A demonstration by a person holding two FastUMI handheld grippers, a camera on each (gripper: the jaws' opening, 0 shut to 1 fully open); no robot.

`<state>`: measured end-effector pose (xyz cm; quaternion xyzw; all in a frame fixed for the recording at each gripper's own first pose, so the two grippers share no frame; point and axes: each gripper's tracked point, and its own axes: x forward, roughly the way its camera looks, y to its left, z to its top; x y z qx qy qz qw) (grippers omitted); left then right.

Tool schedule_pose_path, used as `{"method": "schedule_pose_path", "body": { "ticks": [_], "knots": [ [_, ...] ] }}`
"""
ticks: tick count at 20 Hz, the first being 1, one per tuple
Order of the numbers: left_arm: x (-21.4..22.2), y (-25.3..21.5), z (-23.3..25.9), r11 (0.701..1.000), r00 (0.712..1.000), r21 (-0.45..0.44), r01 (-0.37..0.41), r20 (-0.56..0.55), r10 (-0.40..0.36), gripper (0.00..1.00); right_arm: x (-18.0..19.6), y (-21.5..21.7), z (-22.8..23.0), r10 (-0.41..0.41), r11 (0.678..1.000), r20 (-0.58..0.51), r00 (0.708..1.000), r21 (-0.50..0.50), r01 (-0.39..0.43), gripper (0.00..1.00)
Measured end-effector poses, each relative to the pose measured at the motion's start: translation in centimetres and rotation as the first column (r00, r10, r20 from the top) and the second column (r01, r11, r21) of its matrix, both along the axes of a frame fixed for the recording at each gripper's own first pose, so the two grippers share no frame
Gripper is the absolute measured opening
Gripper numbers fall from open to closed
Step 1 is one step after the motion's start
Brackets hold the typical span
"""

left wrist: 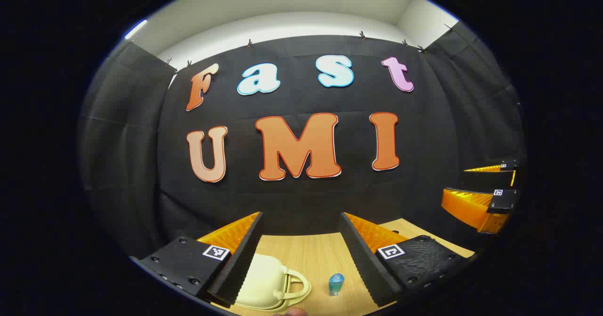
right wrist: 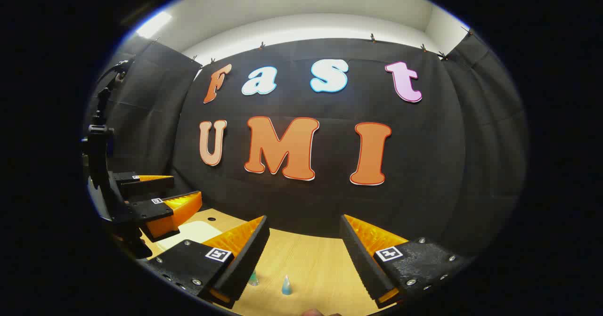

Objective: First open the suitcase, pack the skin care products into it, and then close the suitcase.

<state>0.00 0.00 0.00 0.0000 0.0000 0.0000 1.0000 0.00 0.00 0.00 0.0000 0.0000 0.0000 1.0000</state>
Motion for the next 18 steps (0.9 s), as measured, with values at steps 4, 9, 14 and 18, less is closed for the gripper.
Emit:
{"method": "schedule_pose_path", "body": {
  "ticks": [4,9,14,18],
  "knots": [
    [-0.1,2.0,-0.6,1.0,1.0,0.024,0.017,0.019,-0.017,0.98,0.2,1.2,-0.6,-0.039,0.999,-0.015,0.999,-0.009,0.039,0.95],
    [0.4,2.9,-2.4,0.999,1.0,0.045,0.03,0.0,-0.03,0.98,0.5,2.2,-1.3,-0.048,0.999,-0.042,0.998,-0.025,0.047,0.95],
    [1.3,3.4,-3.2,0.998,1.0,0.067,0.003,-0.01,-0.002,0.98,1.5,2.5,-1.6,-0.03,0.999,-0.053,0.998,-0.02,0.029,0.95],
    [2.3,3.1,-4.0,0.998,1.0,0.053,-0.022,-0.019,0.023,0.98,2.7,1.7,-2.2,0.006,0.999,-0.047,0.999,-0.033,-0.008,0.95]
  ]
}}
